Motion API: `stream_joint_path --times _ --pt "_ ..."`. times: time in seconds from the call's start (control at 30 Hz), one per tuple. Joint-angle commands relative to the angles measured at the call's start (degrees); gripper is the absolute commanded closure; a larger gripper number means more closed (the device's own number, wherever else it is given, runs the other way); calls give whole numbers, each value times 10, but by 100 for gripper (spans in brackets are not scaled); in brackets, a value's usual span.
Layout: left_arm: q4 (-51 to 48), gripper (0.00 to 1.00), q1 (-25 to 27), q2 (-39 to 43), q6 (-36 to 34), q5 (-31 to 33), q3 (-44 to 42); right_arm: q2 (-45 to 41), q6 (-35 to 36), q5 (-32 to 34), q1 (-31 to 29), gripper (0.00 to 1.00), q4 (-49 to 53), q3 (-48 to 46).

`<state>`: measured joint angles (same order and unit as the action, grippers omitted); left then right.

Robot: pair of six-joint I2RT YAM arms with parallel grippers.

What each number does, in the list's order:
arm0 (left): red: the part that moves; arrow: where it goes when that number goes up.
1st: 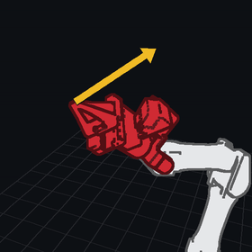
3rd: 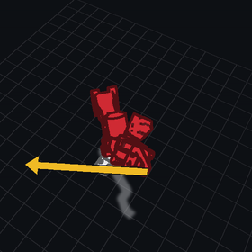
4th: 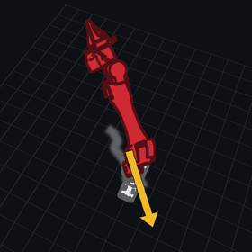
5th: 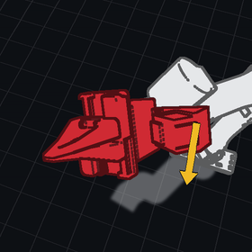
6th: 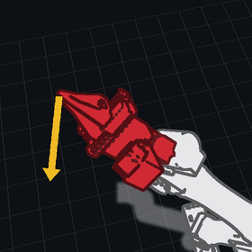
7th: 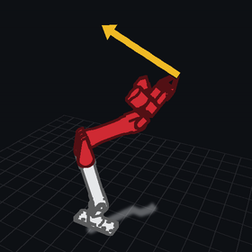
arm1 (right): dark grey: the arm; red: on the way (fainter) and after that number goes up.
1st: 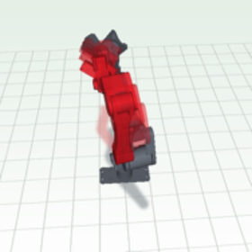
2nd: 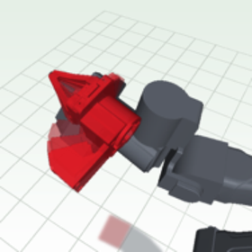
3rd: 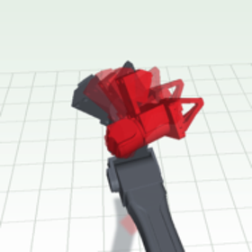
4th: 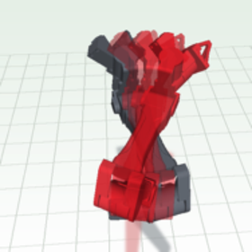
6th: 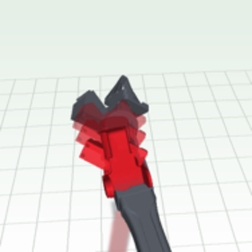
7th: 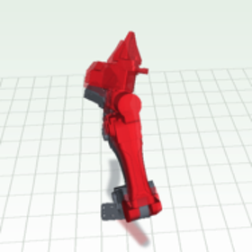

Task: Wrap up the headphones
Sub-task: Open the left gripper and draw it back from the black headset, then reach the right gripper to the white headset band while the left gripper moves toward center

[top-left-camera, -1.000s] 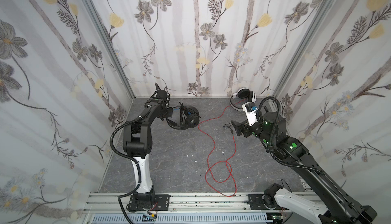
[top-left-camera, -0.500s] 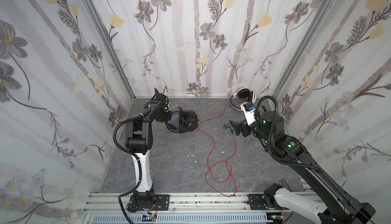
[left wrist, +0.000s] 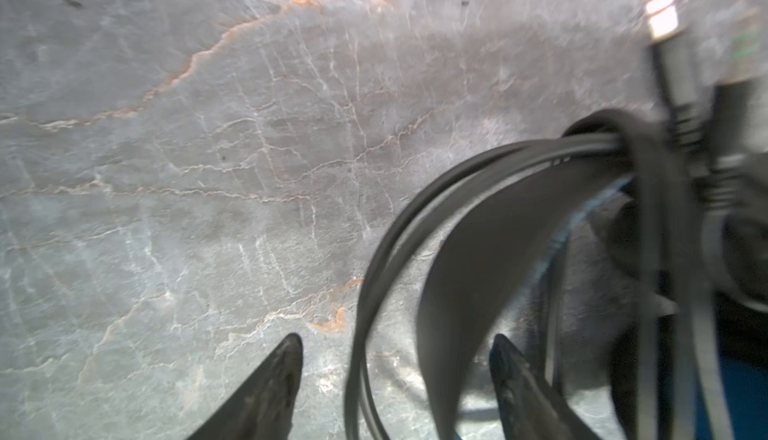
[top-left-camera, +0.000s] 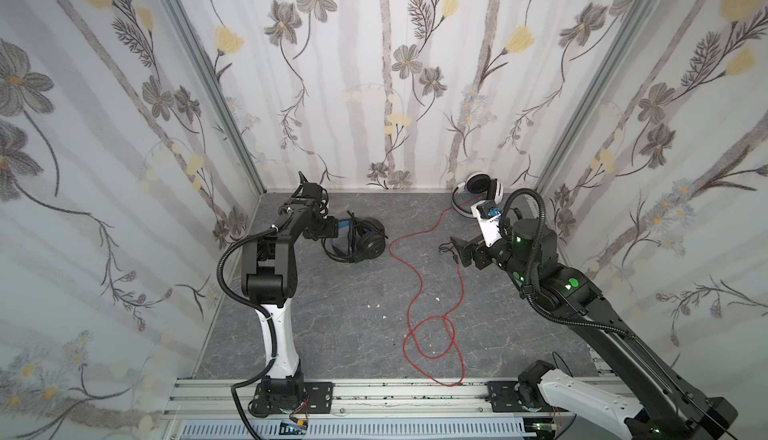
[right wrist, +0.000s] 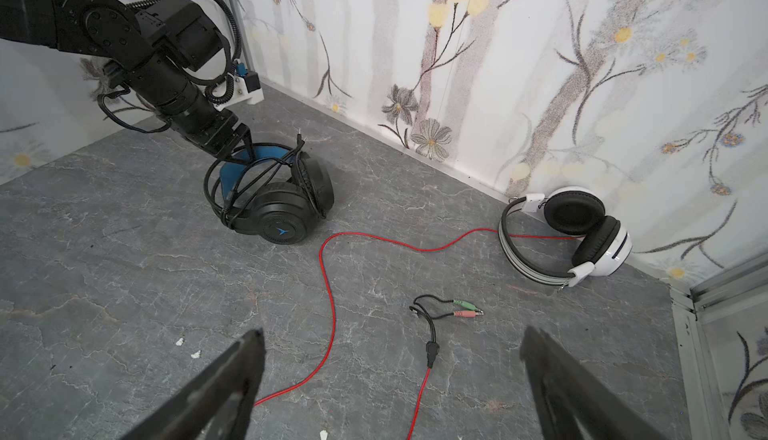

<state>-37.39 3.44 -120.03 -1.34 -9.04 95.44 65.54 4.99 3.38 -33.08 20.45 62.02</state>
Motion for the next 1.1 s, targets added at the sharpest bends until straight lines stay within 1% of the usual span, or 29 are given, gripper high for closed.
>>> stream_joint_path --times 0.0,0.1,0.17,0.37,0.5,0.6,0.7,0.8,0.87,0.93,1.0,1.07 --pt "1 29 -1 11 21 -1 -3 -1 -2 0 -4 4 -25 2" --pt "10 28 -2 24 31 -12 -19 -5 -2 2 -7 4 -26 -1" --pt "12 28 -2 34 38 -8 -29 -6 -2 4 -8 4 -28 -4" --pt "-7 23 -5 87 62 47 -50 -11 -5 5 -10 4 -35 -13" --pt "-21 20 -3 147 91 80 -71 -5 -20 7 -9 3 -45 -21" --pt "-21 19 13 205 117 79 -102 13 -51 12 11 2 -46 -17" --pt "-30 18 64 259 133 101 -134 40 -77 4 46 2 -51 -10" --pt "-10 18 146 308 164 113 -171 79 -84 10 69 2 -65 4" --pt "-1 17 210 318 189 125 -180 114 -97 12 88 1 -79 14" --pt "19 17 262 318 215 126 -190 149 -119 2 112 2 -96 30" --pt "53 17 308 316 234 126 -202 195 -129 -2 127 2 -109 56" --pt "94 17 351 308 249 117 -211 252 -122 1 133 3 -116 96"
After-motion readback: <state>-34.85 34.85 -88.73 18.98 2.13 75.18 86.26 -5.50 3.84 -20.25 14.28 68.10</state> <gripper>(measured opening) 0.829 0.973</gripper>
